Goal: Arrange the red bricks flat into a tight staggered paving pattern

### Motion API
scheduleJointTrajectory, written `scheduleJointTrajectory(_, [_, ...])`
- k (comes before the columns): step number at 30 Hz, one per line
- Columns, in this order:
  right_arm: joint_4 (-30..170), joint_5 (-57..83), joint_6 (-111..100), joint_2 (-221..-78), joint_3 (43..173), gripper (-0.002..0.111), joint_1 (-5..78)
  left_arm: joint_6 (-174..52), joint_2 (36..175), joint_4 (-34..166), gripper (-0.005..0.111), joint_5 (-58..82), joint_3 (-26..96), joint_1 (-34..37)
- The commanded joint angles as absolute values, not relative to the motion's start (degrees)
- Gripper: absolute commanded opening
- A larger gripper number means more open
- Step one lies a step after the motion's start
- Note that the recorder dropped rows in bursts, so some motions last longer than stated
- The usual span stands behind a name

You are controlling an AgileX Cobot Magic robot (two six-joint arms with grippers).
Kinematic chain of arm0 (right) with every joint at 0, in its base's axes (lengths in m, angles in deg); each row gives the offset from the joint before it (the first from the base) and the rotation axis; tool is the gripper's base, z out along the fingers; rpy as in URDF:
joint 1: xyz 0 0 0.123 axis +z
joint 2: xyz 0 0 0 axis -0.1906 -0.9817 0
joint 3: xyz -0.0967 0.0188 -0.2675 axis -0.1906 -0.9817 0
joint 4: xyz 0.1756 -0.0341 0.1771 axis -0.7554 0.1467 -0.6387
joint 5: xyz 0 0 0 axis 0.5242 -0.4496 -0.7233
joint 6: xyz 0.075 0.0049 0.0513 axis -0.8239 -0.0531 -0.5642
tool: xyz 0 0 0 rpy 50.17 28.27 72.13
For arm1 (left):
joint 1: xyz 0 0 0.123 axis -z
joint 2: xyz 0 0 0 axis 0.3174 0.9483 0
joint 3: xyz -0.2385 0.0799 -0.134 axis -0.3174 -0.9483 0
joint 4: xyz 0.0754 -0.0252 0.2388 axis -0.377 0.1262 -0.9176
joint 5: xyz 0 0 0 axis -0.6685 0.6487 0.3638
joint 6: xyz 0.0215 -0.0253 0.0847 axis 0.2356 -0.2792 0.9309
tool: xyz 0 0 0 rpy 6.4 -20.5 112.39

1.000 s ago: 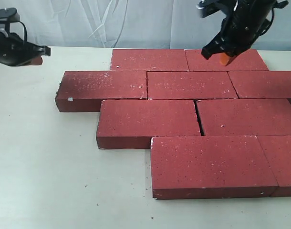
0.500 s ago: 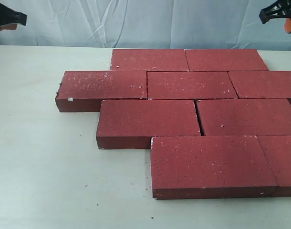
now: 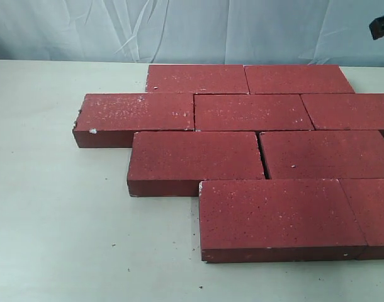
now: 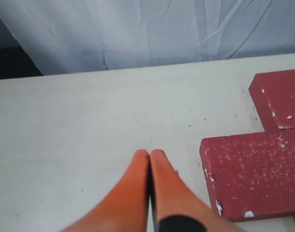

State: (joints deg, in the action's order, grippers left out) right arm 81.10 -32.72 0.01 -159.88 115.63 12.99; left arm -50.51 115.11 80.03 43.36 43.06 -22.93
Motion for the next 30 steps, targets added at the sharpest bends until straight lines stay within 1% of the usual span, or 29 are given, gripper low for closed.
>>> scheduleJointTrajectory(1, [81.0, -26.0, -0.4, -153.0, 108.9, -0.001, 12.7, -50.9, 109.9, 82.9, 0.000, 40.3, 39.1, -22.9])
scheduleJointTrajectory(6, [80.2, -19.9, -0.7, -146.9, 101.8, -0.001, 12.7, -50.9, 104.4, 84.7, 0.000, 39.8, 33.9, -22.9])
scheduleJointTrajectory(10, [79.4, -17.7, -0.7, -142.6, 97.2, -0.001, 12.7, -50.9, 99.4, 85.1, 0.000, 36.3, 29.2, -22.9])
scheduleJointTrajectory(19, [77.2, -13.0, -0.7, -130.8, 89.7, -0.001, 12.7, -50.9, 86.8, 85.9, 0.000, 31.0, 20.4, -22.9])
scheduleJointTrajectory(30, [76.4, -7.4, -0.7, -119.9, 83.0, -0.001, 12.7, -51.4, 77.0, 86.4, 0.000, 28.7, 12.1, -22.9])
